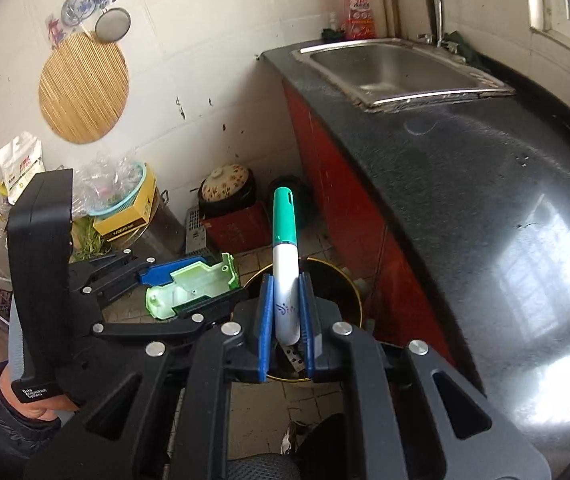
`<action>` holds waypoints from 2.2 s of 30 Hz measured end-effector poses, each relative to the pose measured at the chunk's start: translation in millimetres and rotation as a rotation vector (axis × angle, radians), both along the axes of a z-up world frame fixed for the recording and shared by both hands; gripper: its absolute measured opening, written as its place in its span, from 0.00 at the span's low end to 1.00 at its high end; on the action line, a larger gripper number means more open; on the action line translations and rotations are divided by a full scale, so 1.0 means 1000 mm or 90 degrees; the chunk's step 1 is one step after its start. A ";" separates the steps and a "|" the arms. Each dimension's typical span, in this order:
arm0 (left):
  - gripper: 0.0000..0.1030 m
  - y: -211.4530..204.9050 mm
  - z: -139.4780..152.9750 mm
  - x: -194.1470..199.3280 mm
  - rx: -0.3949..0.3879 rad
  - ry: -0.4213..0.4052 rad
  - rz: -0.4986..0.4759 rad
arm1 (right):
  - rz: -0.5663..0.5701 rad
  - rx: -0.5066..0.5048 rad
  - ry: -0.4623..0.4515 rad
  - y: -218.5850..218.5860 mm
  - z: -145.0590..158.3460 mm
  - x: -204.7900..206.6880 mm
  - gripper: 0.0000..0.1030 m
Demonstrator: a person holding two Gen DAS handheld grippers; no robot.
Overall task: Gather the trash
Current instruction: 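Carry the tray and marker to the black bin and open both tools, then swing both tools back up to the countertop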
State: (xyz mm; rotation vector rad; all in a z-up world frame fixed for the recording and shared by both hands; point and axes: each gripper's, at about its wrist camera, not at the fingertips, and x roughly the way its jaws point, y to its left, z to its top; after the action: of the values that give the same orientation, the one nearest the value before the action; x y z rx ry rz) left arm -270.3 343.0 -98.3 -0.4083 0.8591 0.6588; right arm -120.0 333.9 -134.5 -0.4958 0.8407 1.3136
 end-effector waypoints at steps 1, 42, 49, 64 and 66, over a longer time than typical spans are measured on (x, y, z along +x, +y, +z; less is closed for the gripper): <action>0.50 0.003 -0.009 -0.004 -0.009 0.000 0.004 | 0.004 -0.014 0.003 0.009 -0.008 -0.001 0.13; 0.85 -0.032 0.018 0.053 0.038 -0.057 -0.112 | -0.183 0.050 -0.119 -0.125 0.050 0.058 0.84; 0.86 -0.142 0.063 0.139 0.078 -0.099 -0.318 | -0.407 0.073 -0.149 -0.287 0.088 0.113 0.85; 0.90 -0.398 0.062 0.266 0.089 -0.088 -0.698 | -0.712 0.069 -0.128 -0.571 0.068 0.129 0.86; 0.90 -0.410 0.057 0.277 0.094 -0.077 -0.712 | -0.723 0.070 -0.120 -0.583 0.063 0.129 0.86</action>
State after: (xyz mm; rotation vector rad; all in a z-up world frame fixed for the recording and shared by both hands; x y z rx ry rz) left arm 7.1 -66.7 -41.5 0.1917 0.7736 -0.3374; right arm 9.0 -249.1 -71.4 -0.0017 0.6983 0.2531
